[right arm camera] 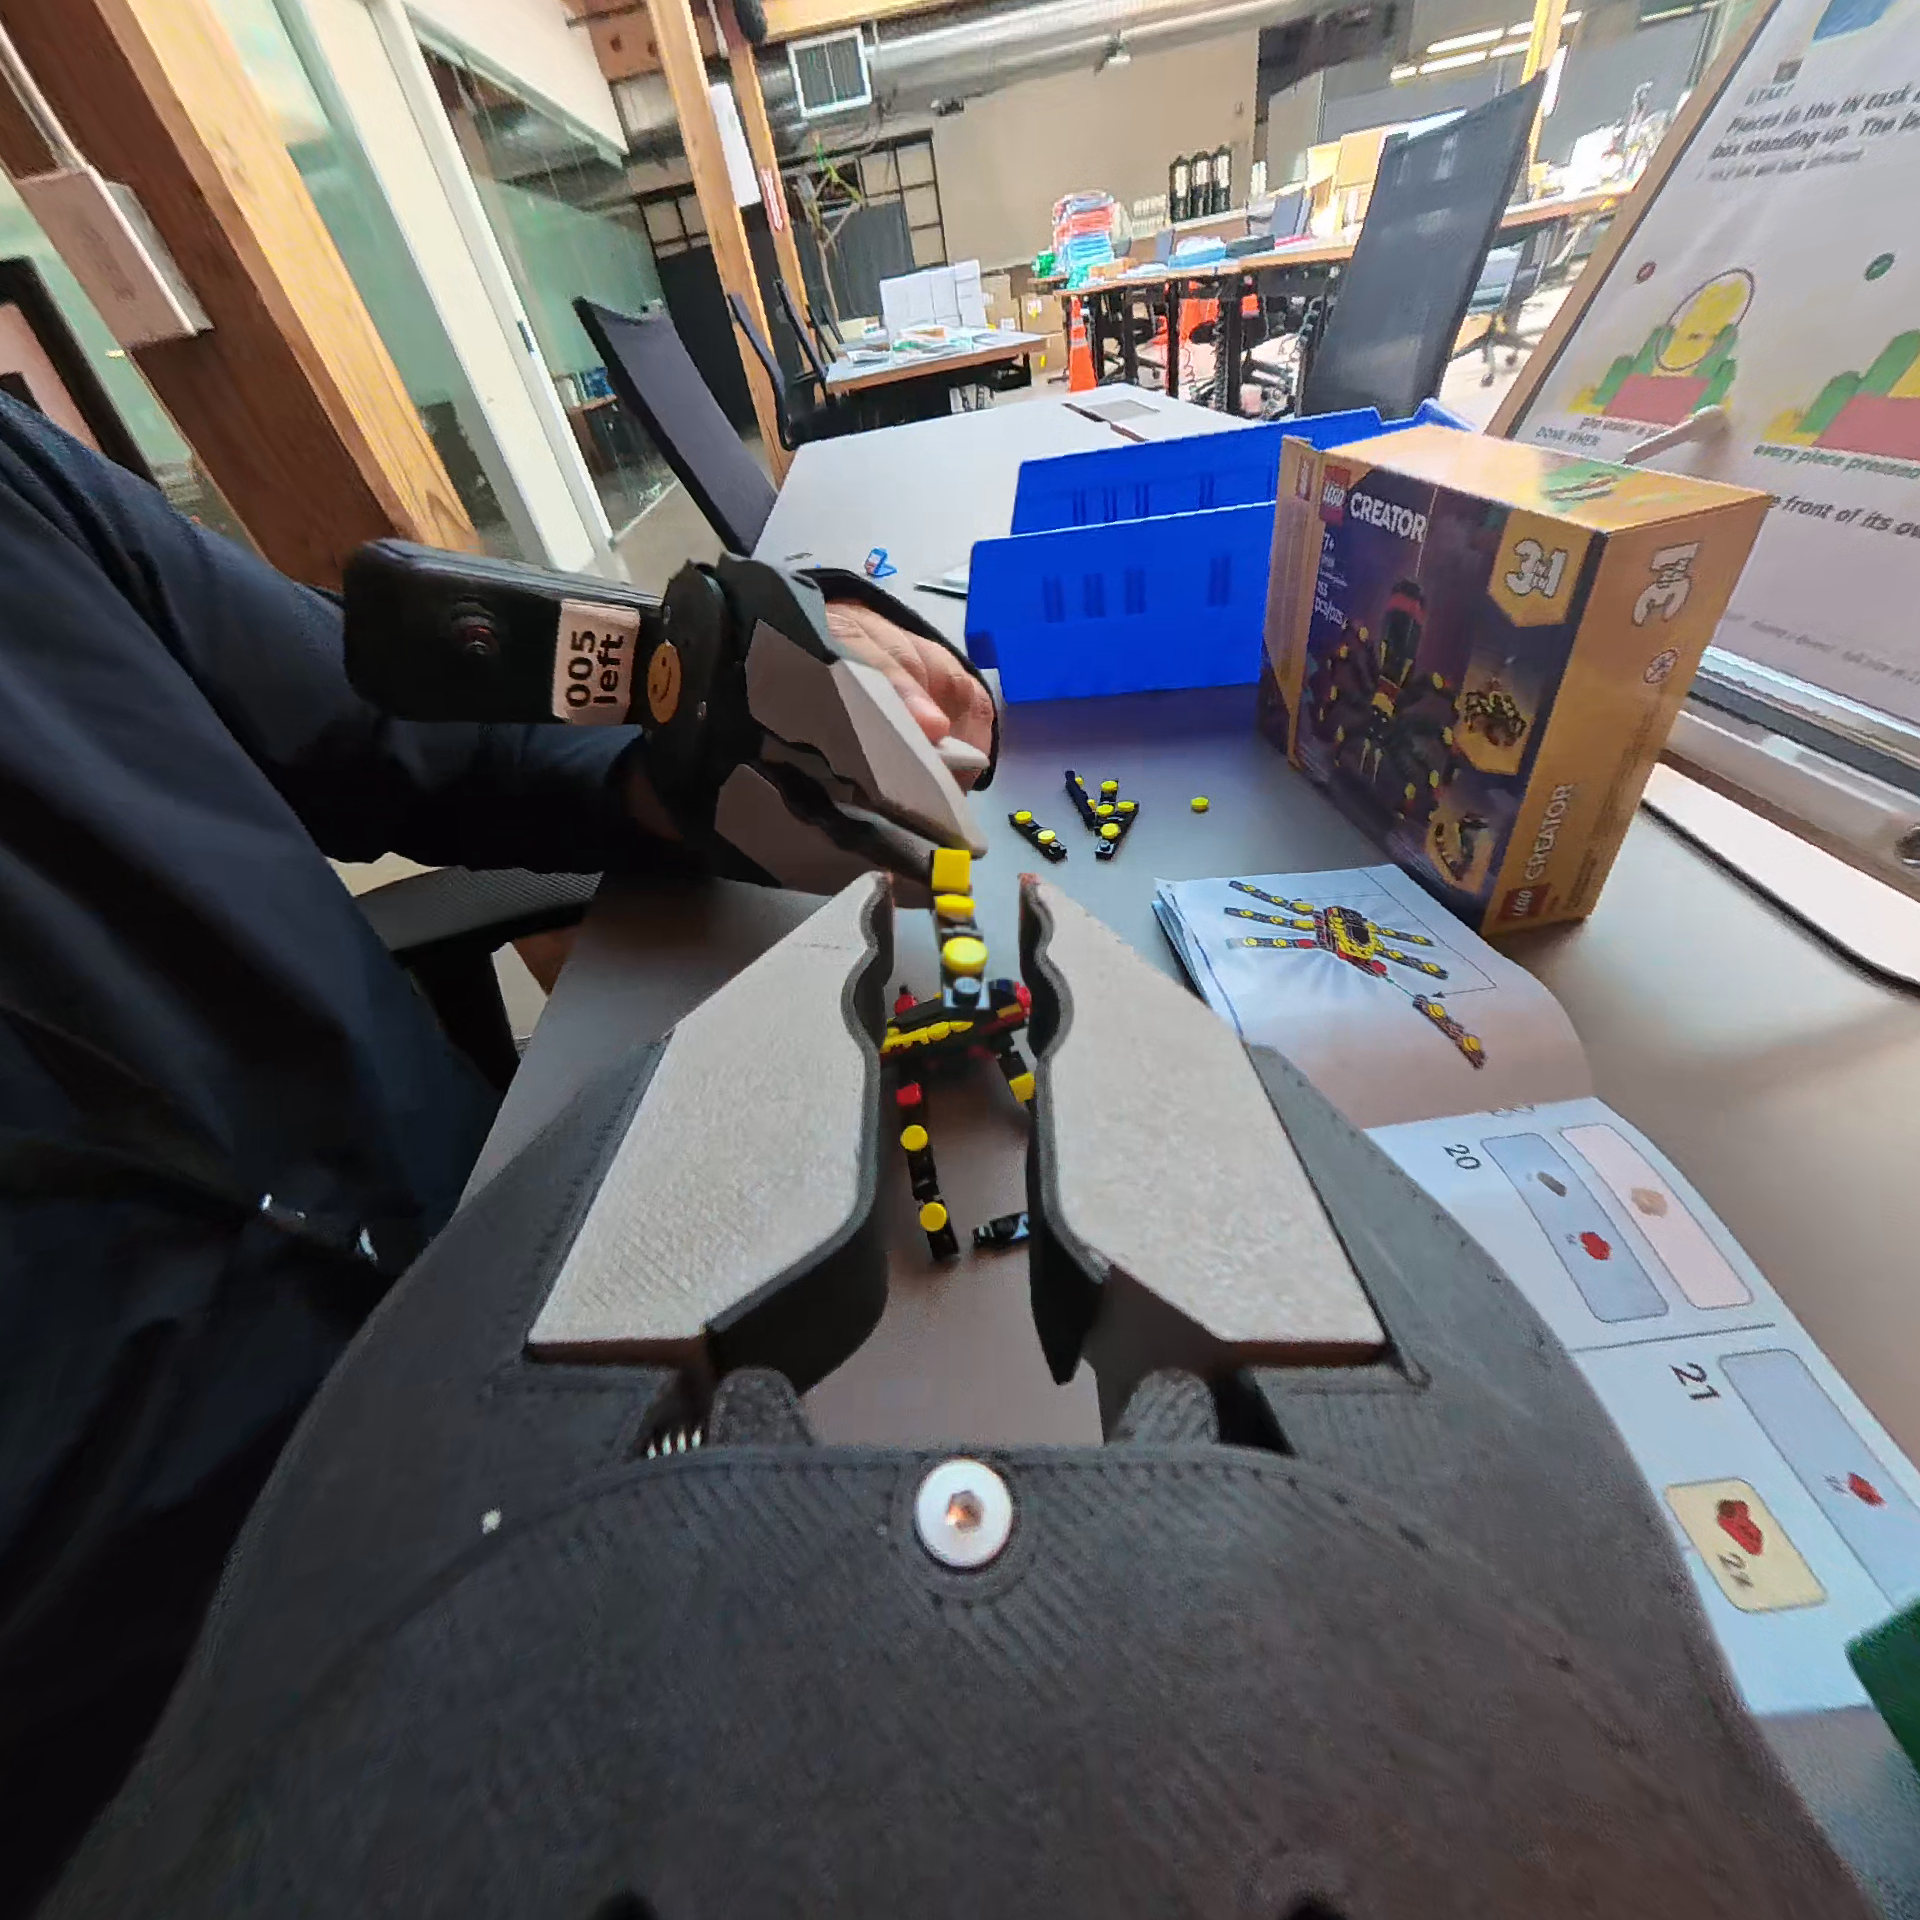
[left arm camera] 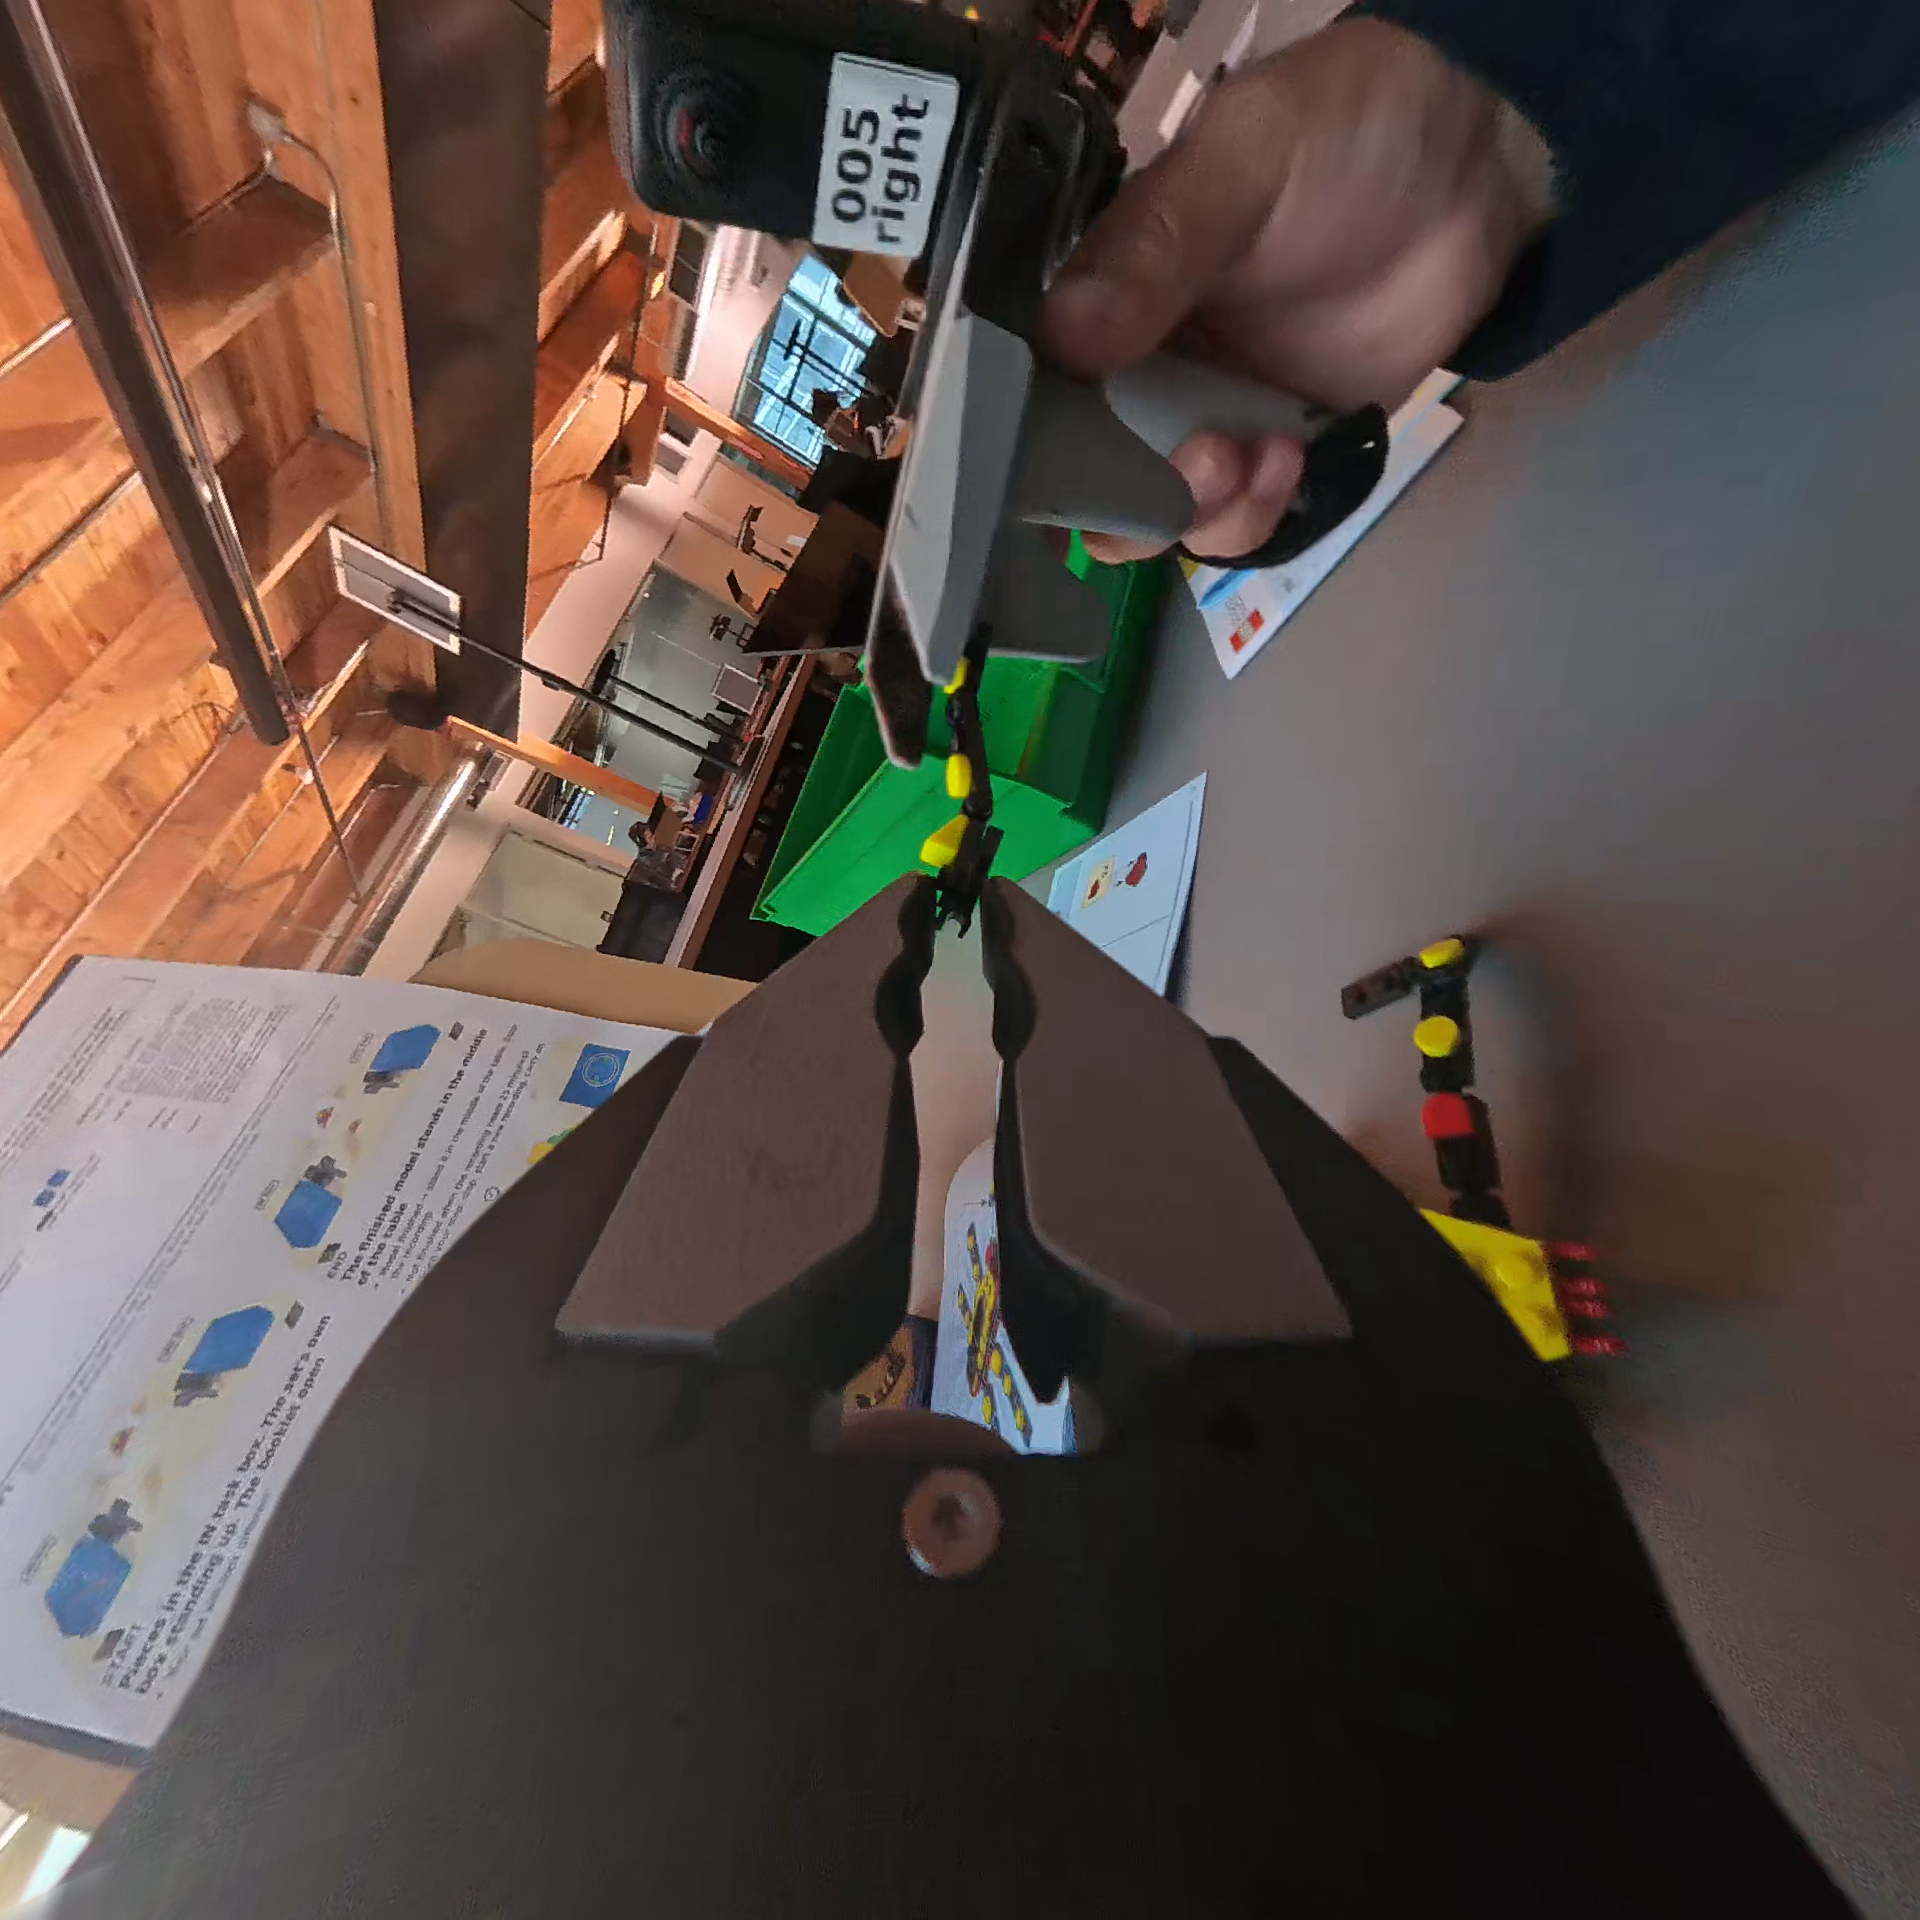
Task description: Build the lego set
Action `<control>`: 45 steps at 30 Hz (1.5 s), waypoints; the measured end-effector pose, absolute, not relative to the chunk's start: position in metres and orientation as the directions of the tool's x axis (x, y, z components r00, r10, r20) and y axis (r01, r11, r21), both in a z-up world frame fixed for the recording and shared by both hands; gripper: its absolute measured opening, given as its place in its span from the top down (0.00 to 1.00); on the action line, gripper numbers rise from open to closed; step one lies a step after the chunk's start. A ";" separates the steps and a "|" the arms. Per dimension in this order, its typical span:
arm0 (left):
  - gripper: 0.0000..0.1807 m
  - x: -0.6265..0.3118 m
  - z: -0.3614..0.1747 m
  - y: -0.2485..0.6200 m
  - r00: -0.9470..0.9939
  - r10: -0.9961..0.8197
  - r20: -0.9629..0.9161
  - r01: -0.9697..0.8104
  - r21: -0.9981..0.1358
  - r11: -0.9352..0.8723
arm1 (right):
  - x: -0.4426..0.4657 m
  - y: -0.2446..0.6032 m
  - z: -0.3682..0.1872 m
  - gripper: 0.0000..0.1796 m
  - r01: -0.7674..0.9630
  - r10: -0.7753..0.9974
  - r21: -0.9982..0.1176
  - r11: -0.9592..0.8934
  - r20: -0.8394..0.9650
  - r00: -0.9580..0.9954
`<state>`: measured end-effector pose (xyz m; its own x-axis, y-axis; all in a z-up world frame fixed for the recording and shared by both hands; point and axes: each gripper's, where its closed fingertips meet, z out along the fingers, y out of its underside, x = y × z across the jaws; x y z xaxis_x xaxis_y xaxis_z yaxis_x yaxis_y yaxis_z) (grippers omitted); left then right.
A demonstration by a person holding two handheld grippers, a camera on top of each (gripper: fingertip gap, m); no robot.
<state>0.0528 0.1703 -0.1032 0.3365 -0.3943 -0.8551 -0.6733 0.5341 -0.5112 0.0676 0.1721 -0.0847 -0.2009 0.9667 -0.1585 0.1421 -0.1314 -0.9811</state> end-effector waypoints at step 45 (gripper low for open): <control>0.89 -0.026 -0.158 0.147 0.485 -0.827 -0.283 -0.618 -0.780 -0.096 | 0.036 0.157 -0.190 0.97 0.596 0.963 -0.766 0.243 0.117 -0.242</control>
<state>-0.0261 0.1471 -0.1583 0.4854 -0.8271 -0.2834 -0.6183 -0.0956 -0.7801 0.0358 0.1572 -0.1897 -0.2423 0.9632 0.1167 0.5958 0.2426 -0.7656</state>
